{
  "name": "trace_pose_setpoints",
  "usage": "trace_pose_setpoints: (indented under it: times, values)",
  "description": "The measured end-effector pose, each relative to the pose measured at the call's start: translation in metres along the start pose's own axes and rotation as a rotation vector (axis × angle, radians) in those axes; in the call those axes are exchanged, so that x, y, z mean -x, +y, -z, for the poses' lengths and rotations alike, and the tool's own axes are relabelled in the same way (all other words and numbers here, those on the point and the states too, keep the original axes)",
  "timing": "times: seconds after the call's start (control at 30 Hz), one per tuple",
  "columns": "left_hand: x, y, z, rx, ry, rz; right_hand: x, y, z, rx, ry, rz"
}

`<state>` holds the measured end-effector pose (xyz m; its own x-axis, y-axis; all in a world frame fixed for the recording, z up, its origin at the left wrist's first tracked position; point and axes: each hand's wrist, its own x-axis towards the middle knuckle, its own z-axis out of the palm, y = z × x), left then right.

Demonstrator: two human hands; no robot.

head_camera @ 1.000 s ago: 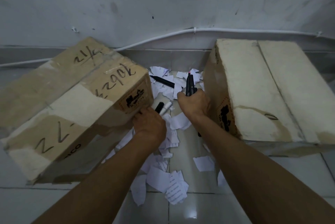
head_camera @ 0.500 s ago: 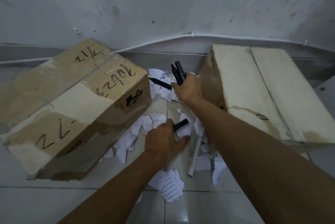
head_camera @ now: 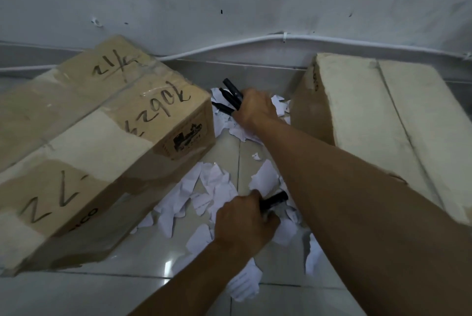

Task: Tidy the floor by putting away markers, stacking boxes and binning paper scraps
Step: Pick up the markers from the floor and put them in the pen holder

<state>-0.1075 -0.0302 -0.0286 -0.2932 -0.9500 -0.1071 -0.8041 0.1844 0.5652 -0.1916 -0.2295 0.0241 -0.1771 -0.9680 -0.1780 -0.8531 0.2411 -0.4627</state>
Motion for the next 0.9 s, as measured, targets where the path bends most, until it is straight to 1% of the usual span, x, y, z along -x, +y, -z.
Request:
trace_pose_setpoints:
  times: [0.2,0.3,0.37,0.47,0.57,0.73,0.9]
  values:
    - [-0.006,-0.021,0.029,0.126,0.147,0.081,-0.005,0.011,-0.007,0.031,-0.031,-0.054]
    - [-0.007,-0.029,0.036,0.186,0.252,0.155,-0.002,0.015,-0.007,-0.004,-0.022,-0.041]
    - [-0.007,-0.032,0.038,0.216,0.282,0.202,0.002,0.015,-0.004,-0.07,0.017,-0.031]
    - [-0.013,-0.033,0.042,0.317,0.297,0.301,0.01,0.014,0.005,-0.201,0.087,-0.053]
    - [-0.017,-0.033,0.046,0.527,0.264,0.393,0.024,0.012,0.015,-0.283,0.141,-0.066]
    - [-0.019,-0.026,0.056,0.661,0.271,0.404,0.053,0.013,0.03,-0.367,0.205,-0.053]
    - [-0.02,-0.012,0.069,0.714,0.302,0.424,0.075,0.017,0.043,-0.424,0.335,0.056]
